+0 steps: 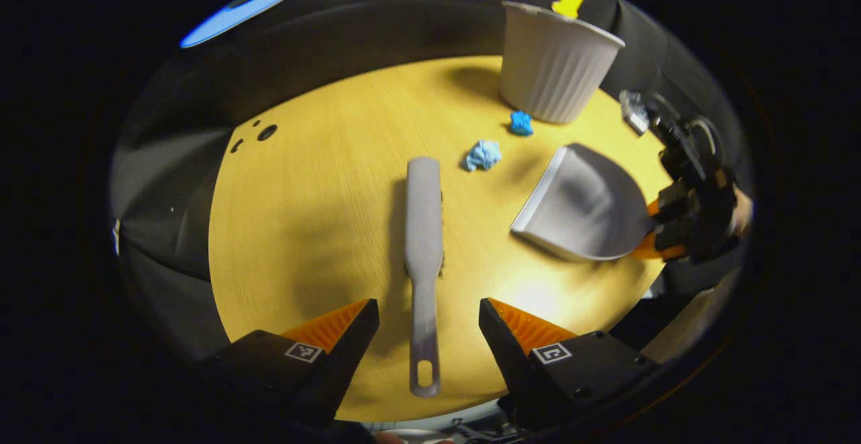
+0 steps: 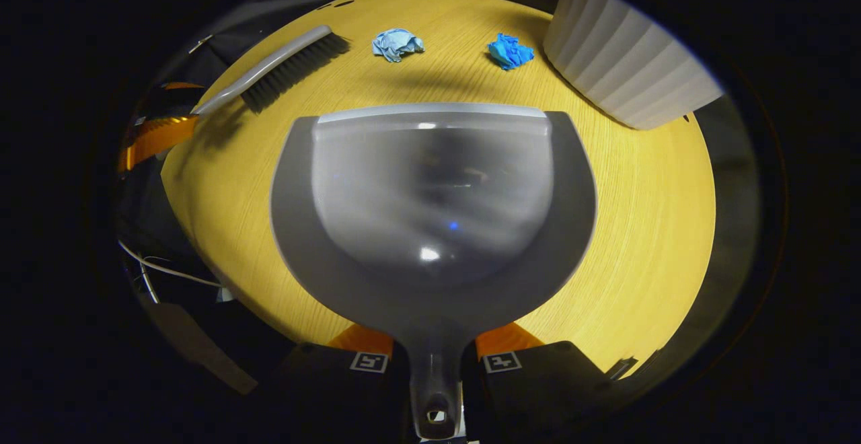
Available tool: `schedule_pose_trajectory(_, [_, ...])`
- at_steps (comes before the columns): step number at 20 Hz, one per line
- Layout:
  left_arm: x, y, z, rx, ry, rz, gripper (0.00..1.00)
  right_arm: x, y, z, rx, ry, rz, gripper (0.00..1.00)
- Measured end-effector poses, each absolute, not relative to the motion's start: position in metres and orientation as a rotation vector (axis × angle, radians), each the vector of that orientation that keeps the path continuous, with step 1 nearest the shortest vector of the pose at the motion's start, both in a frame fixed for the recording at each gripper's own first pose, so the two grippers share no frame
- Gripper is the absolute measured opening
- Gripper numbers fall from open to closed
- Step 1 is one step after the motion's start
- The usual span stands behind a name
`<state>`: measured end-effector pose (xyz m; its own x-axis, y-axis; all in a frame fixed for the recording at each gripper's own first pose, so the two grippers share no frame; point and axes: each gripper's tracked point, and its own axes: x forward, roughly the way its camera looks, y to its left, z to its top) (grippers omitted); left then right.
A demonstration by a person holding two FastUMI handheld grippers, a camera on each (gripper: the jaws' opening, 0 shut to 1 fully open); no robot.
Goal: Pick up the small broom and dustpan from the desktop, sweep the trash into the dustpan with the broom, and then empty the trash into the garbage bin.
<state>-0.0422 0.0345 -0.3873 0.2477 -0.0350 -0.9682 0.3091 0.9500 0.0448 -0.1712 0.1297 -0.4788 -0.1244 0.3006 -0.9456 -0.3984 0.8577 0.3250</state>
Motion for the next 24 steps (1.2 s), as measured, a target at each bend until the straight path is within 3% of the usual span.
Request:
schedule_pose_trajectory(4, [-0.049, 0.043, -0.429, 0.272, 1.464, -0.222, 0.94, -0.172, 0.130, -0.478, -0.076, 1.598, 0.599, 0.36])
schedule_pose_trajectory(10, [-0.046, 0.036, -0.447, 0.220, 1.520, -0.201, 0.86, -0.172, 0.130, -0.478, -0.070, 1.596, 0.590, 0.36])
schedule_pose_trajectory(11, [-0.049, 0.033, -0.447, 0.213, 1.544, -0.205, 0.71, -0.172, 0.130, -0.478, -0.070, 1.595, 0.590, 0.36])
schedule_pose_trajectory(12, [-0.050, 0.032, -0.448, 0.216, 1.559, -0.207, 0.64, -0.172, 0.130, -0.478, -0.071, 1.597, 0.591, 0.36])
schedule_pose_trajectory(14, [-0.053, 0.031, -0.445, 0.221, 1.566, -0.216, 0.60, -0.171, 0.130, -0.477, -0.069, 1.595, 0.589, 0.36])
schedule_pose_trajectory(17, [-0.048, 0.027, -0.446, 0.230, 1.516, -0.238, 0.33, -0.172, 0.130, -0.477, -0.068, 1.595, 0.590, 0.36])
schedule_pose_trajectory(24, [0.010, 0.023, -0.434, 0.246, 1.422, -0.337, 0.26, -0.172, 0.129, -0.478, -0.066, 1.594, 0.586, 0.36])
